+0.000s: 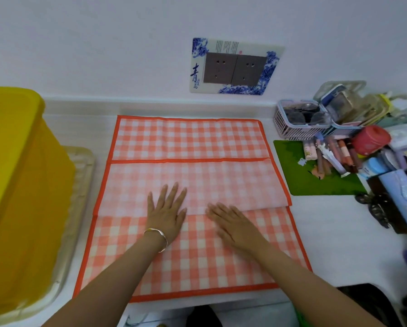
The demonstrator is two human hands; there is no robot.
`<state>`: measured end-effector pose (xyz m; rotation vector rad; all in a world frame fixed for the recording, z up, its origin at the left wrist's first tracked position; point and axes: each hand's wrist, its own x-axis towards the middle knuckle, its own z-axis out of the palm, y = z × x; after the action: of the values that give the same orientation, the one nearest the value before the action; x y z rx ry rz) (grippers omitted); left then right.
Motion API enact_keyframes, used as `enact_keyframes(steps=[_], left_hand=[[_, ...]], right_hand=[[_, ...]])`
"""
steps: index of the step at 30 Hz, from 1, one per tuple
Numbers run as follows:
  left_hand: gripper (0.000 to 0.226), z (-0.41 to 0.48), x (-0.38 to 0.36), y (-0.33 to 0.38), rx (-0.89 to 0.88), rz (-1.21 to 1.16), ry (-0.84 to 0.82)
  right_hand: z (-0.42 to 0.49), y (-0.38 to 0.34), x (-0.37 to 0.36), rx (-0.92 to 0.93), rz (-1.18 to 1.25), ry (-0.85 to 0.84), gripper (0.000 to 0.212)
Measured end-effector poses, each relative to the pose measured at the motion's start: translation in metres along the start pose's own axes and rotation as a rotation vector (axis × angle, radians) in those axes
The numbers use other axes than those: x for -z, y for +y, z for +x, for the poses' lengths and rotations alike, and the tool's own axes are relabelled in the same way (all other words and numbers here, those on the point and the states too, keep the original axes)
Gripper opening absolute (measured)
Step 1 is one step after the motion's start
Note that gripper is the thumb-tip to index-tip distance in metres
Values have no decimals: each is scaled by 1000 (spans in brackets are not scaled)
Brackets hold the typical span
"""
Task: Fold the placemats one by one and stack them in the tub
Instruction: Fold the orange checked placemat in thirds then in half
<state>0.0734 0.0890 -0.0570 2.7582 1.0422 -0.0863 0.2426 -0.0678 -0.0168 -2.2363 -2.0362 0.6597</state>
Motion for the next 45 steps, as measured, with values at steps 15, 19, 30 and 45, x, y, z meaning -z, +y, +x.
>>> enact_keyframes(steps=[15,19,30,45], left_hand=[[80,-1,6,2,10,-1,-48],[82,-1,7,1,21,-9,-62],[76,-6,13,-4,44,-50,-62],[69,-38,26,-85,236,-97,-51]], right_hand=[[-75,79,6,-420,-17,186,69],[-34,28,9,-304,97,212,52],[56,-26,-16,-313,41,210,51],[52,-16,-12,-267,81,166,54]])
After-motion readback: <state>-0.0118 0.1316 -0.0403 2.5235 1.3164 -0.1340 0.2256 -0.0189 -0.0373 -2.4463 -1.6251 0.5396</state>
